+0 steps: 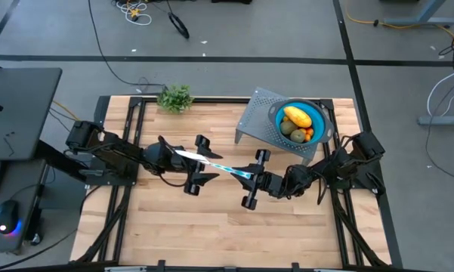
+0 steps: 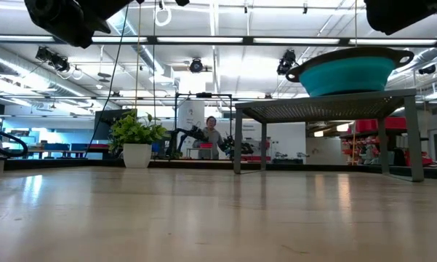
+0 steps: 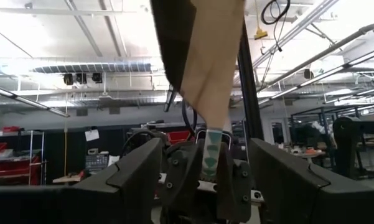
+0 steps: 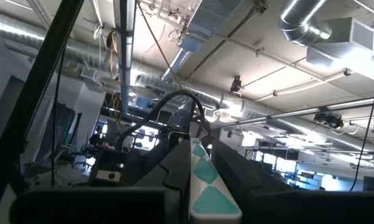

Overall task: Pick & Place Fruit
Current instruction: Put the green patterned knife on the shelf

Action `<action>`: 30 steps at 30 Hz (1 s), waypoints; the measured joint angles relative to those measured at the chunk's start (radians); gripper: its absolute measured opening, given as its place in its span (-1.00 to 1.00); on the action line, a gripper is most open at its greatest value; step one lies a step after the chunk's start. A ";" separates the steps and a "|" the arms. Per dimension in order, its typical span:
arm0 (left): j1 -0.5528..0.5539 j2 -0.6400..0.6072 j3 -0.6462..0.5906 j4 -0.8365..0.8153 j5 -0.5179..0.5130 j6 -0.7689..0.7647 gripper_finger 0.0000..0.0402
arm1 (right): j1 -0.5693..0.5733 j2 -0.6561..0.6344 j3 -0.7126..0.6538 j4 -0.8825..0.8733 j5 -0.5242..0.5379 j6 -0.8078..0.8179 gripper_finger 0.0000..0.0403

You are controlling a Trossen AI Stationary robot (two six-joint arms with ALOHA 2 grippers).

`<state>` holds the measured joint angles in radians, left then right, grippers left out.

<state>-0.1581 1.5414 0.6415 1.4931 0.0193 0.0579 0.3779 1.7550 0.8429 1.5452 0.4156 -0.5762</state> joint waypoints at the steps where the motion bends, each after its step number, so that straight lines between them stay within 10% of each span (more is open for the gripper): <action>1: 0.000 0.000 0.000 0.001 0.000 0.000 0.24 | 0.000 0.000 0.000 0.000 0.000 0.000 -0.71; 9: 0.000 0.000 0.000 0.025 0.000 -0.052 0.18 | 0.000 0.000 0.000 -0.014 0.022 0.000 -0.71; 30: -0.001 0.000 0.000 0.015 0.006 -0.061 -0.85 | 0.001 0.000 0.000 -0.014 0.025 -0.007 -0.71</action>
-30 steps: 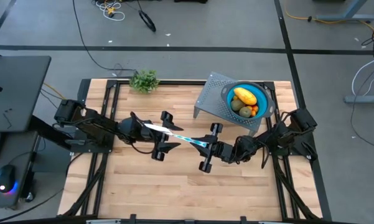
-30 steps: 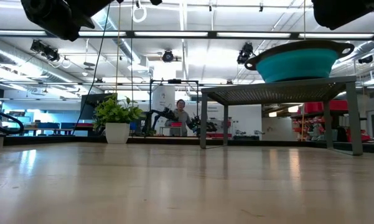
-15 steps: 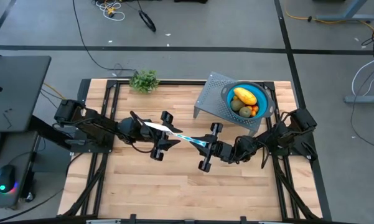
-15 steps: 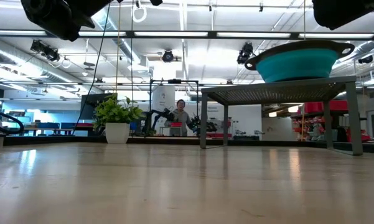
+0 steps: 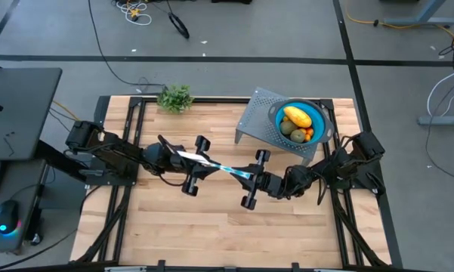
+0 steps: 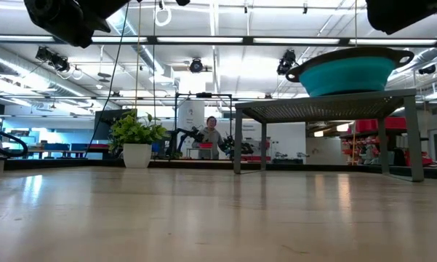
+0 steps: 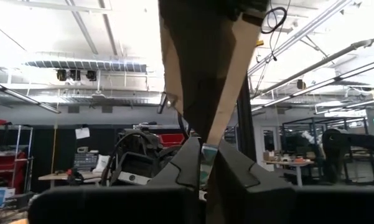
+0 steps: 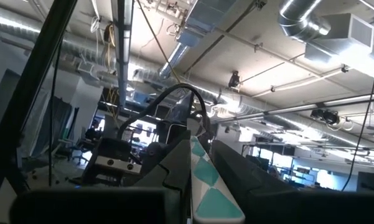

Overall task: Pick & Place Fruit
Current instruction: Put the green patterned knife on the shelf

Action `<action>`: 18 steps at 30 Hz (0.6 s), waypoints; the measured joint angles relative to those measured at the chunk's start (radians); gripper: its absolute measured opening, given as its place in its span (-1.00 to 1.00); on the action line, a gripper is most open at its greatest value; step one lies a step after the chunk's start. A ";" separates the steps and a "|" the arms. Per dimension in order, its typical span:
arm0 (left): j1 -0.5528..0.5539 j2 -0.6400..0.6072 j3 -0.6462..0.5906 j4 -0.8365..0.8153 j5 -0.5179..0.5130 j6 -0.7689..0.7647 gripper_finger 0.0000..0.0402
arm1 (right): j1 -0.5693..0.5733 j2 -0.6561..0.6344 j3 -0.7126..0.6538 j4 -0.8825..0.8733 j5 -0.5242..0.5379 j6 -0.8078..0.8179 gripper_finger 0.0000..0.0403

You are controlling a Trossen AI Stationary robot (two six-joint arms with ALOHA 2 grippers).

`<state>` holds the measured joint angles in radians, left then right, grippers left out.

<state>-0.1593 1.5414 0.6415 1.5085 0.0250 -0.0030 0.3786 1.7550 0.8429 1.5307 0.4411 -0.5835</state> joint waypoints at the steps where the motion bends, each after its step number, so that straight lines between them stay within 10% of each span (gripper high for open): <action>1: 0.000 0.000 0.000 0.001 -0.001 -0.004 -0.85 | 0.000 0.000 0.000 0.000 0.000 0.000 -0.71; 18: 0.001 0.000 -0.002 0.003 -0.017 0.003 -0.85 | -0.012 -0.003 0.001 -0.148 0.059 0.003 -0.67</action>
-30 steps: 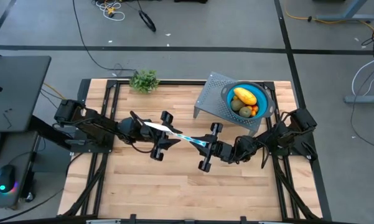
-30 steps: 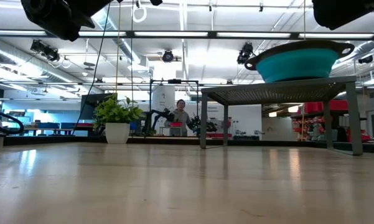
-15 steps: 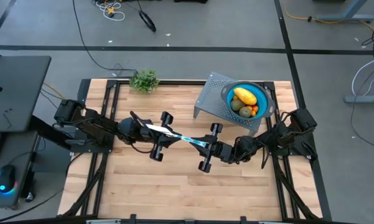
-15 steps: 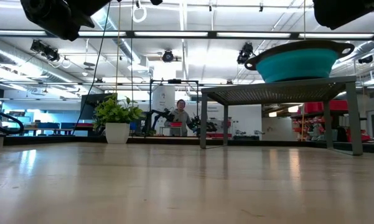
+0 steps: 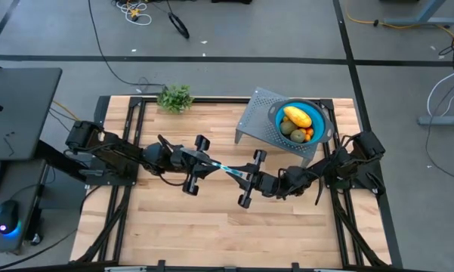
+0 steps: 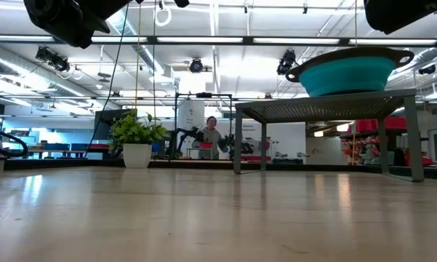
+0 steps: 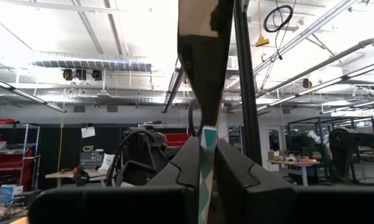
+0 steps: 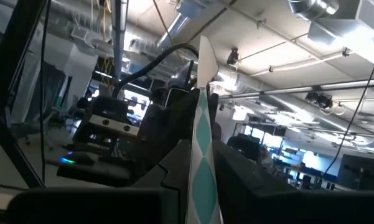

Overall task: Pick & Place Fruit
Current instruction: Put the green patterned knife on the shelf

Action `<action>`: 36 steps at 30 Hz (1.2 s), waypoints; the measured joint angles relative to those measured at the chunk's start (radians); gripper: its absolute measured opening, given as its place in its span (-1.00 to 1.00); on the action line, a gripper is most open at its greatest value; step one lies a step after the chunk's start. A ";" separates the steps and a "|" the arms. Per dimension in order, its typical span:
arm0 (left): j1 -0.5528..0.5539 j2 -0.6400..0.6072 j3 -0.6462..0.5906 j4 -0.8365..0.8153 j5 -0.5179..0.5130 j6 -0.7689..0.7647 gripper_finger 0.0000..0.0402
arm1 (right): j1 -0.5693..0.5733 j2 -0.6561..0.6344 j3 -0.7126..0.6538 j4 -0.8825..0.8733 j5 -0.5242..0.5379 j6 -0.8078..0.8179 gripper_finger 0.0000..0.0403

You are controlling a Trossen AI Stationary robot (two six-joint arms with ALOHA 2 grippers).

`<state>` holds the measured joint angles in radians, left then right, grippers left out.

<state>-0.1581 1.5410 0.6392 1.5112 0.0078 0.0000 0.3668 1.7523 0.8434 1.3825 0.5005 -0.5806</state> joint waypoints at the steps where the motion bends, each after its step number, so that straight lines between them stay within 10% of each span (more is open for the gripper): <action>1: 0.000 0.000 0.000 0.000 0.000 0.000 -0.85 | 0.000 0.000 0.000 -0.006 0.001 0.000 -0.67; 22: 0.000 0.000 0.002 -0.011 -0.014 0.004 -0.85 | 0.007 0.004 -0.001 0.035 0.008 -0.050 -0.65; 36: 0.000 -0.046 0.002 -0.117 -0.089 0.055 -0.85 | 0.040 0.001 -0.001 0.034 0.139 -0.089 0.03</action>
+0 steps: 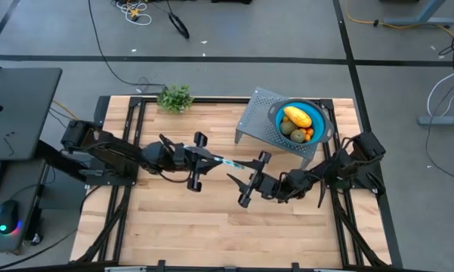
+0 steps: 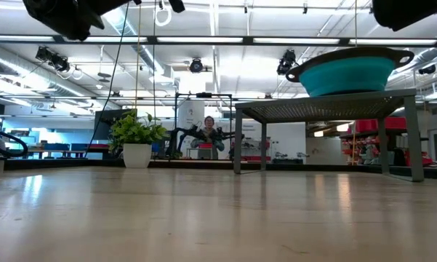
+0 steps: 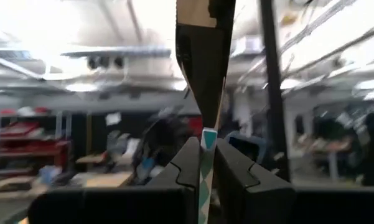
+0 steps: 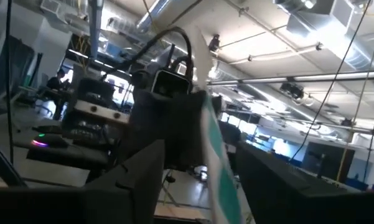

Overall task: Pick & Place Fruit
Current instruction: Put the green patterned knife on the shelf

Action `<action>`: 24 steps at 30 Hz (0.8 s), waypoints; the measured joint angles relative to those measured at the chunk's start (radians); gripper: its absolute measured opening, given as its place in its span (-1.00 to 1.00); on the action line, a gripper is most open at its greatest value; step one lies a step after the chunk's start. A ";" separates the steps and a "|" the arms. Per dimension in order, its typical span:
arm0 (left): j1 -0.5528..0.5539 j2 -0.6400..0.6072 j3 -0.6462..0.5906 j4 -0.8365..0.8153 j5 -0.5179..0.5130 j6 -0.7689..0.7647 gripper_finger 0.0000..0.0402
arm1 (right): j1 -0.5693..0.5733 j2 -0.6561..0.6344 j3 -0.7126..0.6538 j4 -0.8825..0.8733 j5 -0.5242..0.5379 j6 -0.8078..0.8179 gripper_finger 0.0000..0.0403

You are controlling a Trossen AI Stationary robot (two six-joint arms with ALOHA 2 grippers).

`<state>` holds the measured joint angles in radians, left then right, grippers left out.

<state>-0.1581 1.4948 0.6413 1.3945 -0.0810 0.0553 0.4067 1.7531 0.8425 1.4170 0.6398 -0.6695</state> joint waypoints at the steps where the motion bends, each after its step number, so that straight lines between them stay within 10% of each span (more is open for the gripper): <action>1: 0.000 -0.018 -0.001 -0.031 -0.012 0.008 -0.85 | 0.008 0.000 0.000 0.006 0.009 -0.020 0.05; 11: 0.017 -0.207 0.075 -0.437 -0.142 0.060 -0.85 | 0.090 -0.003 0.000 0.146 0.113 -0.195 0.06; 24: 0.100 -0.071 0.496 -1.135 -0.383 0.010 -0.85 | 0.173 -0.057 0.003 0.152 0.160 -0.266 0.06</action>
<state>-0.0584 1.4234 1.1370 0.2590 -0.4643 0.0653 0.5793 1.6959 0.8459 1.5688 0.7998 -0.9353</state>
